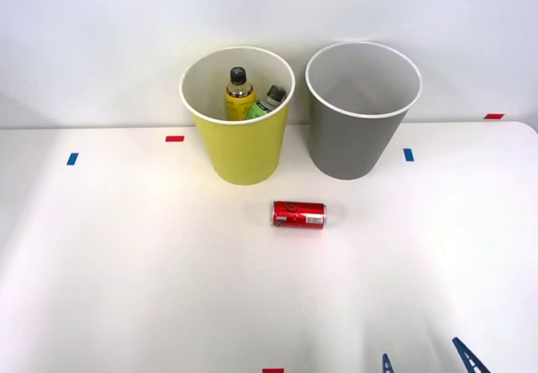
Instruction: Put cans in the gray bin, plastic bottles in the light green bin
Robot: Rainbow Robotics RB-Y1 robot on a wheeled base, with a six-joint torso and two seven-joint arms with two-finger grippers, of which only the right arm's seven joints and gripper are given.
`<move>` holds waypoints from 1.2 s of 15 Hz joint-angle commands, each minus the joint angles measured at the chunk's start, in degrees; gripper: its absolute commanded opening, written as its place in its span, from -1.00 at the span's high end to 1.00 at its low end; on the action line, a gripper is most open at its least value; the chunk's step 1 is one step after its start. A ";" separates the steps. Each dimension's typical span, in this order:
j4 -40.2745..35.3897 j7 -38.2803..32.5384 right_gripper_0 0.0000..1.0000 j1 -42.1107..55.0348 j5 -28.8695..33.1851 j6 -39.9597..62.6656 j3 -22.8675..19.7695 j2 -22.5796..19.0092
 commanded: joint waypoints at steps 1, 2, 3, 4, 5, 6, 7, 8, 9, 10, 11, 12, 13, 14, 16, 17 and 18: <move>0.03 0.83 -1.00 0.64 0.15 -0.07 0.40 0.00; 0.03 0.92 -1.00 0.90 0.15 0.02 0.40 0.00; -0.06 0.92 -1.00 1.17 0.15 -0.07 0.40 0.00; -0.06 0.92 -1.00 1.43 0.15 -0.07 0.40 0.00; -0.06 0.92 -1.00 1.43 0.15 -0.07 0.40 0.00; -0.06 0.92 -1.00 1.43 0.15 -0.07 0.40 0.00; -0.06 0.92 -1.00 1.43 0.15 -0.07 0.40 0.00; -0.06 0.92 -1.00 1.43 0.15 -0.07 0.40 0.00; -0.06 0.92 -1.00 1.43 0.15 -0.07 0.40 0.00; -0.06 0.92 -1.00 1.43 0.15 -0.07 0.40 0.00; -0.06 0.92 -1.00 1.43 0.15 -0.07 0.40 0.00; -0.06 0.92 -1.00 1.43 0.15 -0.07 0.40 0.00; -0.06 0.92 -1.00 1.43 0.15 -0.07 0.40 0.00; -0.06 0.92 -1.00 1.43 0.15 -0.07 0.40 0.00; -0.06 0.92 -1.00 1.43 0.15 -0.07 0.40 0.00; -0.06 0.92 -1.00 1.43 0.15 -0.07 0.40 0.00; -0.06 0.92 -1.00 1.43 0.15 -0.07 0.40 0.00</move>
